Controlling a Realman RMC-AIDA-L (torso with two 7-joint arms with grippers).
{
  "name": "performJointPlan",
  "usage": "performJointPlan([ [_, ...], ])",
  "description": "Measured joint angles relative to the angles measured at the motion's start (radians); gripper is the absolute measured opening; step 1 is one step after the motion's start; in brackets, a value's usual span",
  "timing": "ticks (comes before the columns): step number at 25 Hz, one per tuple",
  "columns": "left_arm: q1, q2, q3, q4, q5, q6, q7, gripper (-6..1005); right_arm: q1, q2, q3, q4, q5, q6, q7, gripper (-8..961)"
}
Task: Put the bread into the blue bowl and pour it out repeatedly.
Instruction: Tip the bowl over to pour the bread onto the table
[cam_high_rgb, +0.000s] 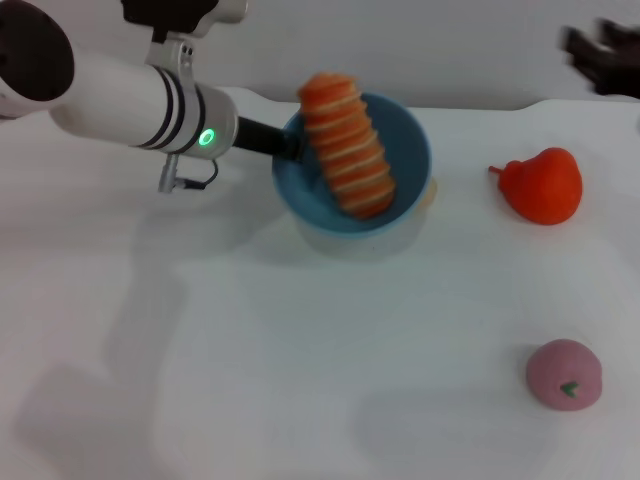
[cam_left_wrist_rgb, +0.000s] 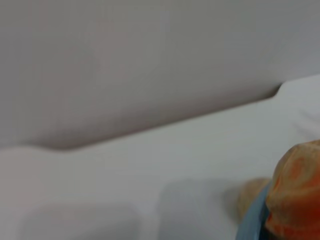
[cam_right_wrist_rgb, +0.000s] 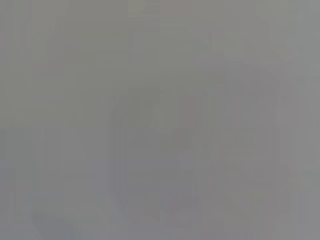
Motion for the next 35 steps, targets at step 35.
performJointPlan([
  [35,-0.015,-0.016,0.582,-0.114,0.250,0.955,0.041,0,-0.002,0.001,0.308,-0.361,0.190,0.078,-0.006,409],
])
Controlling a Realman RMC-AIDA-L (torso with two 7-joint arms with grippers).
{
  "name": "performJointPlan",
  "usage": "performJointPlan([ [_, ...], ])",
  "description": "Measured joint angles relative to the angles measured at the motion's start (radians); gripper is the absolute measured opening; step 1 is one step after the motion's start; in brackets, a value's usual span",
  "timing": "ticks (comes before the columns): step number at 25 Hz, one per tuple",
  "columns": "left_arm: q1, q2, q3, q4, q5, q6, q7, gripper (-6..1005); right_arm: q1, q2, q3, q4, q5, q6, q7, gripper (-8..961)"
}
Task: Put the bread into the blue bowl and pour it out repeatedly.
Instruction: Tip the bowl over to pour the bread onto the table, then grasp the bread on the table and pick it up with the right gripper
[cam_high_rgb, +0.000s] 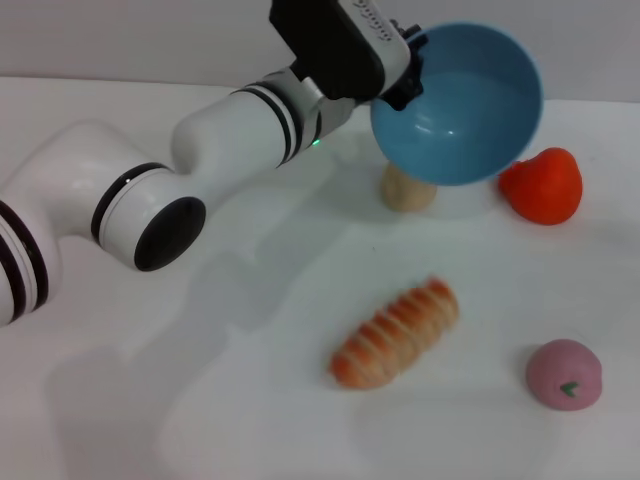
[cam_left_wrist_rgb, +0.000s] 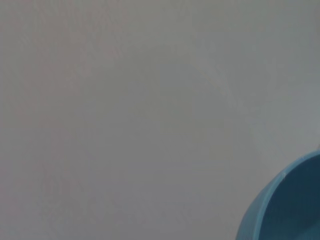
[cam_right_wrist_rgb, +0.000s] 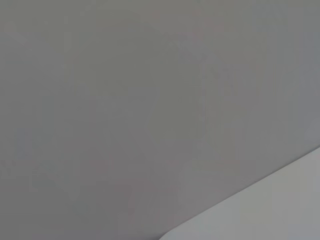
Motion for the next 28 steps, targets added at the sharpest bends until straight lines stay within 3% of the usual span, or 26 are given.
performJointPlan([
  [9,0.001,0.000,-0.001,-0.053,-0.003,0.087,-0.005,-1,0.008,0.000,0.002,-0.013,0.000,0.003,0.000,410],
  [13,0.001,0.000,-0.021,-0.065,-0.093,0.075,-0.007,-1,0.018,0.000,0.001,-0.026,0.000,0.003,-0.002,410],
  [15,0.000,0.004,-0.063,-0.068,-0.217,0.031,-0.014,-1,0.026,-0.001,0.003,-0.039,0.002,0.017,-0.054,410],
  [20,0.002,0.010,-0.161,-0.062,-0.305,-0.084,-0.037,0,0.049,-0.001,0.004,-0.073,0.047,0.069,-0.178,410],
  [28,0.016,0.012,-0.235,-0.056,-0.321,-0.211,-0.045,0,0.079,-0.007,-0.011,-0.082,0.009,0.140,-0.242,410],
])
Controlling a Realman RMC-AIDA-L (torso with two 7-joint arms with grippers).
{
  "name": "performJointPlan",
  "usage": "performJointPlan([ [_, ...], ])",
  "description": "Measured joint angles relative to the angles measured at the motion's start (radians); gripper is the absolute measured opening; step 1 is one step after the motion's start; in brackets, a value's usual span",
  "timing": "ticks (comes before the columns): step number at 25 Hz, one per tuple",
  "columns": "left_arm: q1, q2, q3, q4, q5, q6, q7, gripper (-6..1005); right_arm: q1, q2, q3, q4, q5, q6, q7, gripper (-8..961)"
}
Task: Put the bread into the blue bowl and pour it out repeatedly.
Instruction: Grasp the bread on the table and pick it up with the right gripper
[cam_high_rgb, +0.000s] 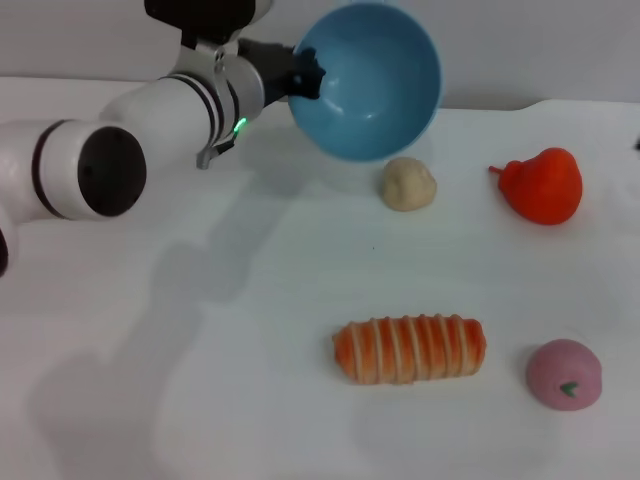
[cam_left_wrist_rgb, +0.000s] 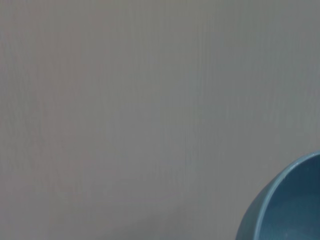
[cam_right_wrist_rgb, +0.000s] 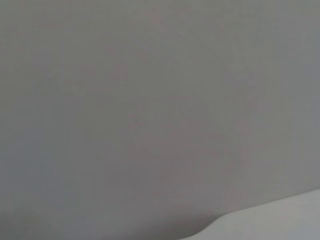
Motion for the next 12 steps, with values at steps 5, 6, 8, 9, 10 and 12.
performJointPlan([
  [5,-0.012,0.002,-0.177,-0.001,0.002,-0.206,0.000,0,0.038,-0.001,-0.002,0.019,-0.112,0.135,-0.031,410],
  [6,-0.013,0.004,-0.229,-0.002,0.005,-0.265,-0.001,0,0.046,-0.001,-0.002,0.027,-0.139,0.157,-0.031,410],
  [8,-0.015,0.008,-0.313,0.000,0.007,-0.368,0.000,-1,0.063,-0.001,-0.002,0.054,-0.204,0.212,-0.022,410],
  [9,-0.016,0.012,-0.355,0.001,0.008,-0.417,0.002,-1,0.072,-0.001,-0.004,0.079,-0.249,0.250,-0.009,410],
  [10,-0.018,0.016,-0.394,0.001,0.014,-0.472,0.003,-1,0.080,-0.001,-0.007,0.103,-0.287,0.276,0.010,411],
  [12,-0.023,0.021,-0.463,0.002,0.040,-0.560,0.004,-1,0.100,-0.002,-0.022,0.162,-0.380,0.332,0.071,411],
])
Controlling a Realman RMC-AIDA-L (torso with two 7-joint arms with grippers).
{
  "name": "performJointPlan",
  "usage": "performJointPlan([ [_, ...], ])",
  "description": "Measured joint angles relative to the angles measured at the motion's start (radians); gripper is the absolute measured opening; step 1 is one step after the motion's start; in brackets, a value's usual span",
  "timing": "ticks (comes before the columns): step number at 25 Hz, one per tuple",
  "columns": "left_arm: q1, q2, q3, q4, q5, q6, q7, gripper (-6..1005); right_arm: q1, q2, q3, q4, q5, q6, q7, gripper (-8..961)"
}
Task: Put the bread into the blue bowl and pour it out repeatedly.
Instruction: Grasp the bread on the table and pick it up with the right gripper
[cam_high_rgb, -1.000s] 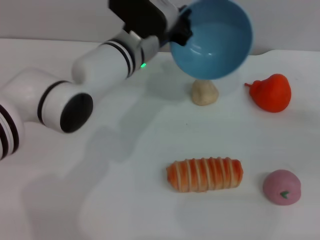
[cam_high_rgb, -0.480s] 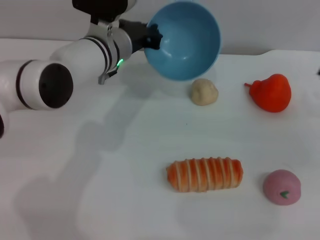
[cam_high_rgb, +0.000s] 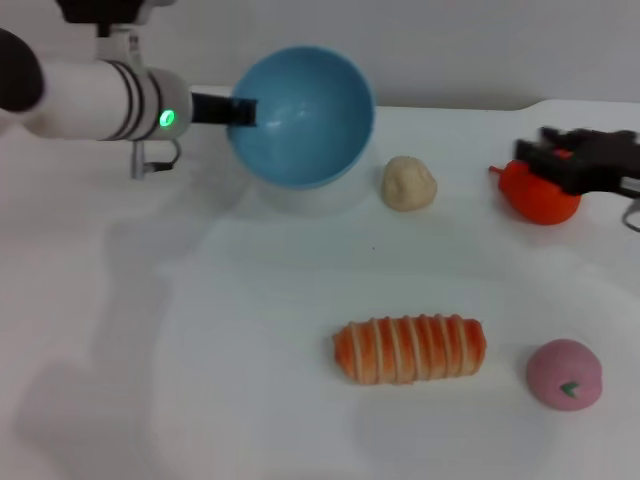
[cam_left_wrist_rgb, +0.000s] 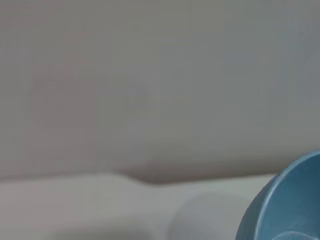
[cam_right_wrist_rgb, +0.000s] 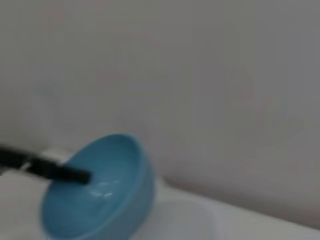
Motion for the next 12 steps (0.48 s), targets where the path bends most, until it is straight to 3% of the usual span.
performJointPlan([
  [5,-0.016,-0.008,-0.117,-0.003,0.135,-0.154,-0.016,0,0.071,-0.002,-0.051,0.155,-0.218,0.174,0.165,411],
  [12,-0.017,-0.010,-0.119,-0.007,0.186,-0.226,-0.058,-1,0.209,-0.004,-0.072,0.201,-0.401,0.441,0.338,411],
])
